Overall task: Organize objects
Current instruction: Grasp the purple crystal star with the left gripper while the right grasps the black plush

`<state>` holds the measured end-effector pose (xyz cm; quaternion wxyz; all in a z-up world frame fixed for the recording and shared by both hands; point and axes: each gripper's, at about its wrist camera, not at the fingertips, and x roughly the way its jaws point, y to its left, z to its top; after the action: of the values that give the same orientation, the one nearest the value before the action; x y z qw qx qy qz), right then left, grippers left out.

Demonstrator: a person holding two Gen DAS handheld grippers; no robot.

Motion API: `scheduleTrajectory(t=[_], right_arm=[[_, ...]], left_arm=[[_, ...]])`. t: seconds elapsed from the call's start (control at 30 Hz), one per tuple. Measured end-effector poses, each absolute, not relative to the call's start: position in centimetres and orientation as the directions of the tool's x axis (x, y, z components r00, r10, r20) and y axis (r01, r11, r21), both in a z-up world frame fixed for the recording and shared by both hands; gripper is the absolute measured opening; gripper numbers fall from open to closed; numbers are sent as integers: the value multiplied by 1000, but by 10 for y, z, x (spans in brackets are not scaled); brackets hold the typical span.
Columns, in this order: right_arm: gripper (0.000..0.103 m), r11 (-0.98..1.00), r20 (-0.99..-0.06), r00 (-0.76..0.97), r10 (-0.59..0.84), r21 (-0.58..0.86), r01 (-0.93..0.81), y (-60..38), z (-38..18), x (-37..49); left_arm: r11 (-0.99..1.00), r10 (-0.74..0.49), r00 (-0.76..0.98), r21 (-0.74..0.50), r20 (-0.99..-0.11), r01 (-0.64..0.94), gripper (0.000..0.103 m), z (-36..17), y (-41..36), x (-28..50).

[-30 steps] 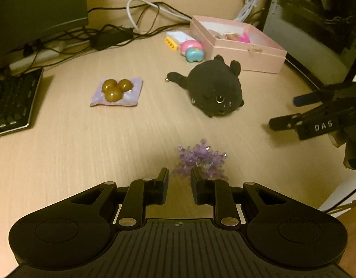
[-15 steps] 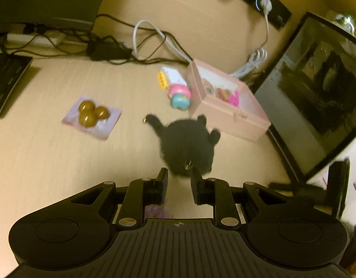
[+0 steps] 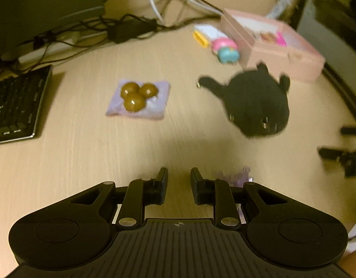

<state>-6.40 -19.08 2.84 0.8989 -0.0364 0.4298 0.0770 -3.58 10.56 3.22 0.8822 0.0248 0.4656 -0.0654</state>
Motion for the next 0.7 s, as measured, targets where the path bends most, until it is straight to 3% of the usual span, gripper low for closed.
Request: scheduleTrajectory(t=[0.23, 0.7], right_arm=[[103, 983, -786, 607, 116, 2, -185, -191, 29, -63], [103, 980, -790, 600, 124, 2, -200, -191, 30, -64]], left_arm=[[967, -137, 547, 8, -826, 254, 25, 32, 93, -36], [946, -190, 524, -11, -831, 325, 27, 32, 84, -28]])
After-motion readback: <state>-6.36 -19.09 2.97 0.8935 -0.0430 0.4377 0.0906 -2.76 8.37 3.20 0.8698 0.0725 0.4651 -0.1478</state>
